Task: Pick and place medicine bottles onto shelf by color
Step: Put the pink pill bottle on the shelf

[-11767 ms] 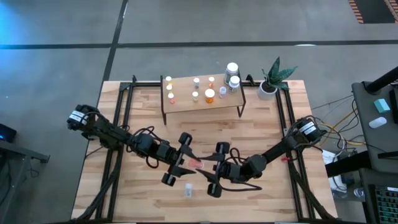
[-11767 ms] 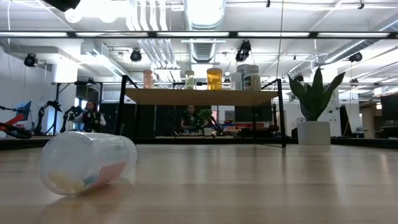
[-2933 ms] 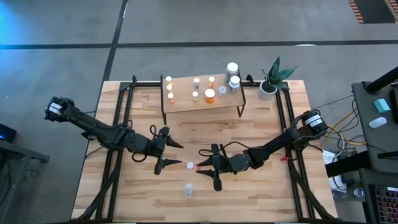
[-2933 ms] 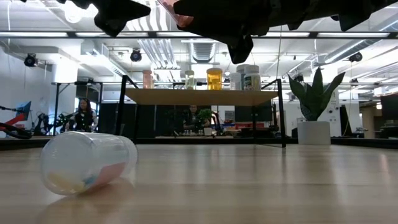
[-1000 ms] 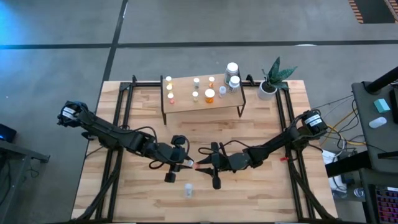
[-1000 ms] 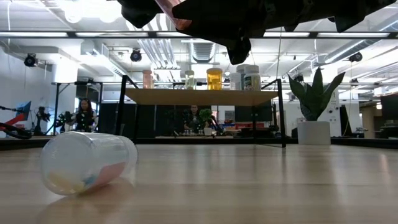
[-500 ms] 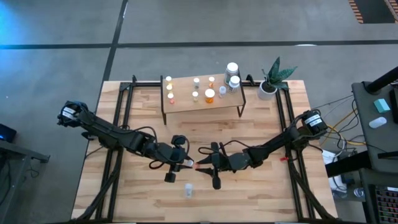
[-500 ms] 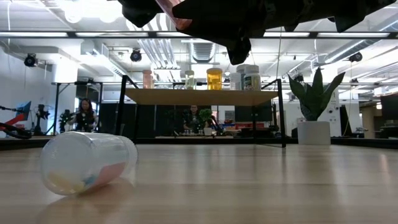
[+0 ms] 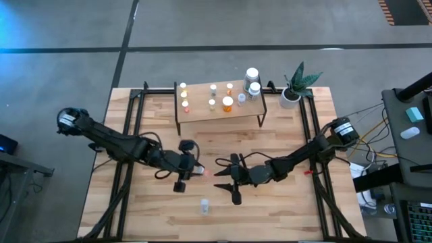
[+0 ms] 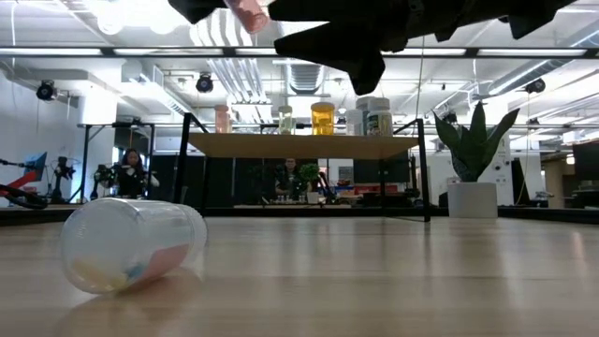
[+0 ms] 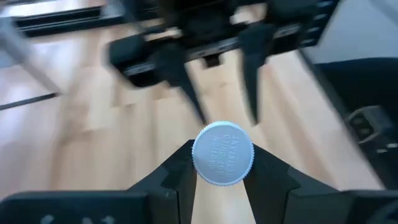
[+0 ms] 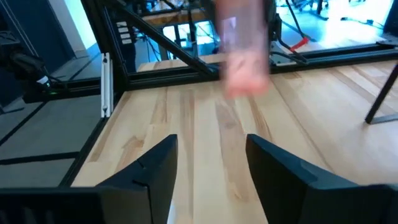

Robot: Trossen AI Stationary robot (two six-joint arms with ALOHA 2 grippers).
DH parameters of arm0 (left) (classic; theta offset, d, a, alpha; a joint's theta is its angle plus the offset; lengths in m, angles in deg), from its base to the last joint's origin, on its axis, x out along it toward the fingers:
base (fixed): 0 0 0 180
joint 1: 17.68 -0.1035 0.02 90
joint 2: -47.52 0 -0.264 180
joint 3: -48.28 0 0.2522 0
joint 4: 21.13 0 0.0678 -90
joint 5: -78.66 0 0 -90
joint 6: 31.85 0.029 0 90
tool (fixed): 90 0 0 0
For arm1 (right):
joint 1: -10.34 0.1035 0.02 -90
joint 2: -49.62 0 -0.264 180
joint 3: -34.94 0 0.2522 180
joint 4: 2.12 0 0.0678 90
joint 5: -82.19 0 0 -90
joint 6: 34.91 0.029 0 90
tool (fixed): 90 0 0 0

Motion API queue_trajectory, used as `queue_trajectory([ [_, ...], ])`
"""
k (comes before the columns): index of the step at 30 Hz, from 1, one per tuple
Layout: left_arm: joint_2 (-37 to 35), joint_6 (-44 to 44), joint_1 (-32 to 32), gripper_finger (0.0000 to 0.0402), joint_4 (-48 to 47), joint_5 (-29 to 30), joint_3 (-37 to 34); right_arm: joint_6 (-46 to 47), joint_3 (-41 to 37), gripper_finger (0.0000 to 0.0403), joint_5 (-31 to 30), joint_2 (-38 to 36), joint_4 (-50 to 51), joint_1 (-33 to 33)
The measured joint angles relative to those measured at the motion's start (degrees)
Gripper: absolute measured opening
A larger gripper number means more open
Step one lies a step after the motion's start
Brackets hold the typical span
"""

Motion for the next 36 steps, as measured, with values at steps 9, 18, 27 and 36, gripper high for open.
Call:
queue_trajectory([
  [9,-3.2,-1.1,-5.6,0.0097,-16.9,6.5,8.4,1.6,0.0,0.018,-4.5,-6.0,10.3,0.7],
  [18,-0.5,1.8,-18.1,0.0097,-29.0,1.8,18.1,1.6,0.0,0.0178,-4.5,-6.5,11.6,1.7],
  [27,3.8,6.9,-30.2,0.0097,-36.1,-1.7,22.6,2.5,0.0,0.0178,-4.5,-6.5,11.8,1.7],
  [36,6.3,15.1,-38.8,0.0097,-38.5,-4.3,26.5,4.0,0.0,0.0178,-4.6,-6.5,11.8,1.7],
])
